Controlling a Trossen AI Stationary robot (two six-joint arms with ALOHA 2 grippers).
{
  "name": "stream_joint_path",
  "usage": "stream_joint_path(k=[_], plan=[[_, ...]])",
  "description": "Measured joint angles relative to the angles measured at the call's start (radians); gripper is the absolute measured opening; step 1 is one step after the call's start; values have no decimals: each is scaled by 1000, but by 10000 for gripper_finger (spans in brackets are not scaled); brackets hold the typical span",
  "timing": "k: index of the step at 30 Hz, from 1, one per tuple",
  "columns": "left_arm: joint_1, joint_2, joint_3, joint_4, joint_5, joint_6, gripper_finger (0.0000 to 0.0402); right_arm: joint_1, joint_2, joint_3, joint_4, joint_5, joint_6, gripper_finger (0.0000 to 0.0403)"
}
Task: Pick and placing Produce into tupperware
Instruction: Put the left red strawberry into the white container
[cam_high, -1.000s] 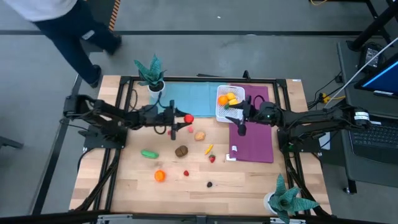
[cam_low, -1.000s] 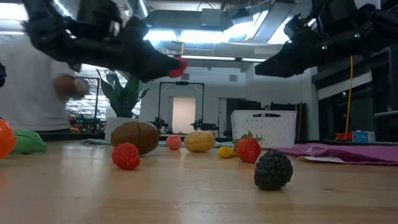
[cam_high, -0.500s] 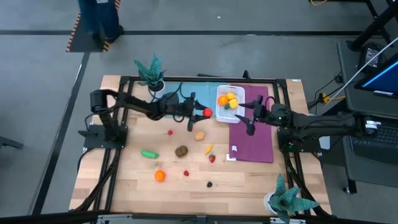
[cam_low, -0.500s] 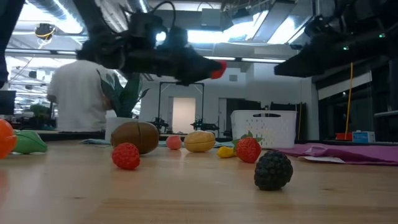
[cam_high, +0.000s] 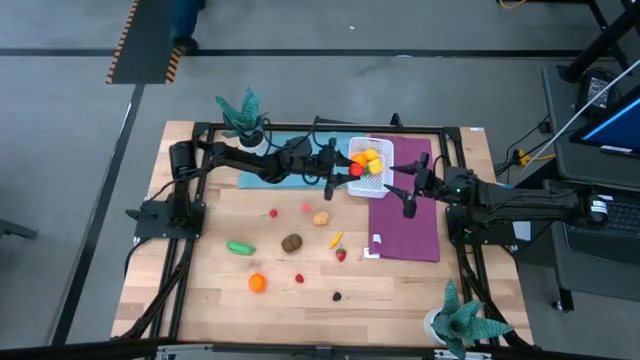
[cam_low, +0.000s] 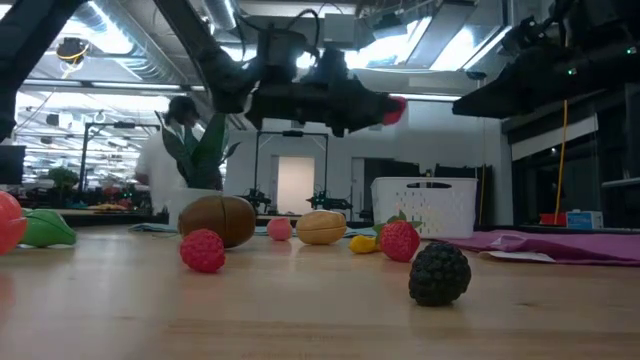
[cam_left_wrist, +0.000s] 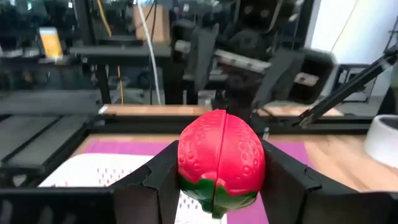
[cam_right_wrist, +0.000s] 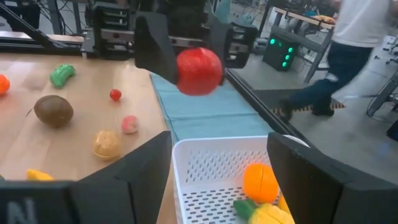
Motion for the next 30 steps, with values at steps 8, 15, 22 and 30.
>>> stream_joint_path(k=[8, 15, 22, 30], plan=[[2, 19, 54, -46, -28, -2, 165, -1, 1, 0, -11, 0, 24, 265], [4, 19, 142, -273, -110, 32, 165, -1, 1, 0, -12, 0, 24, 265], [26, 19, 297, -625, -116, 9, 165, -1, 1, 0, -12, 0, 24, 265], [31, 19, 464, -958, -116, 54, 165, -1, 2, 0, -47, -1, 24, 265]])
